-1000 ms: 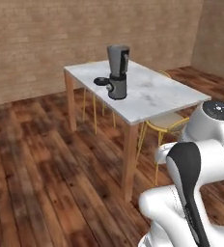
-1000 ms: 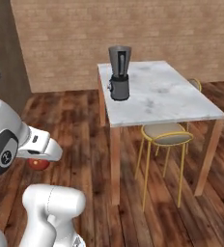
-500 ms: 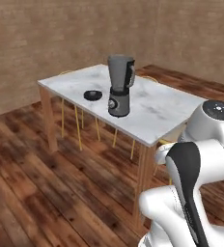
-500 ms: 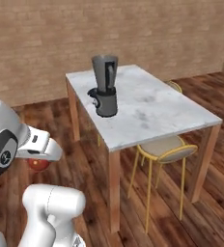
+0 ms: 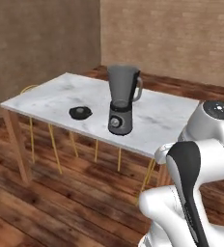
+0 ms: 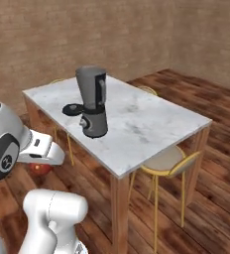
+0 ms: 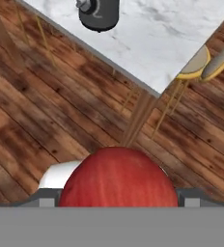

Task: Grab the garlic and onion from the fridge, place them in the blender, close the lid, and turn on the blender to create a marinade.

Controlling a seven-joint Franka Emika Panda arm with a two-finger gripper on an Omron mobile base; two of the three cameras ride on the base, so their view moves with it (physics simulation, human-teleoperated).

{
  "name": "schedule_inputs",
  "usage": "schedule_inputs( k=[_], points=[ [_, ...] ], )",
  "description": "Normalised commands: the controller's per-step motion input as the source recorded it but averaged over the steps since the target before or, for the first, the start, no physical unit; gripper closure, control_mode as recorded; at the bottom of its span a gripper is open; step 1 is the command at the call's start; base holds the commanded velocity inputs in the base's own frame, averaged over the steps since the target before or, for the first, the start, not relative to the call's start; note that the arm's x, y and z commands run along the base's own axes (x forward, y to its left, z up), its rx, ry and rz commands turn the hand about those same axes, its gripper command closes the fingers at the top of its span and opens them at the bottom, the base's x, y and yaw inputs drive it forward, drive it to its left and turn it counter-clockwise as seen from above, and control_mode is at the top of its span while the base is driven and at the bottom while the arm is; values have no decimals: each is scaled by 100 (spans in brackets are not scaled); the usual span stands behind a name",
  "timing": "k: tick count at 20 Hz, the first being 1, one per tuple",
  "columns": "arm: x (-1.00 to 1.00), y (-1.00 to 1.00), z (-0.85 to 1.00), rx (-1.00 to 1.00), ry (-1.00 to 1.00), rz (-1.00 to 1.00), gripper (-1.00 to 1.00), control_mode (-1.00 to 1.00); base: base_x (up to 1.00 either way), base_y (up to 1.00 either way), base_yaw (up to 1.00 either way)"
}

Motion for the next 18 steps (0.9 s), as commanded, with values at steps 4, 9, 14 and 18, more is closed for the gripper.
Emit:
schedule_inputs(
  k=[4, 9, 14, 18],
  points=[
    [0, 0, 0, 0, 0, 0, 100, 100, 26, 86, -50],
    [0, 0, 0, 0, 0, 0, 100, 100, 25, 79, -51],
    [0, 0, 0, 0, 0, 0, 100, 100, 27, 87, -49],
    [0, 0, 0, 0, 0, 0, 100, 100, 10, 67, -46]
  ],
)
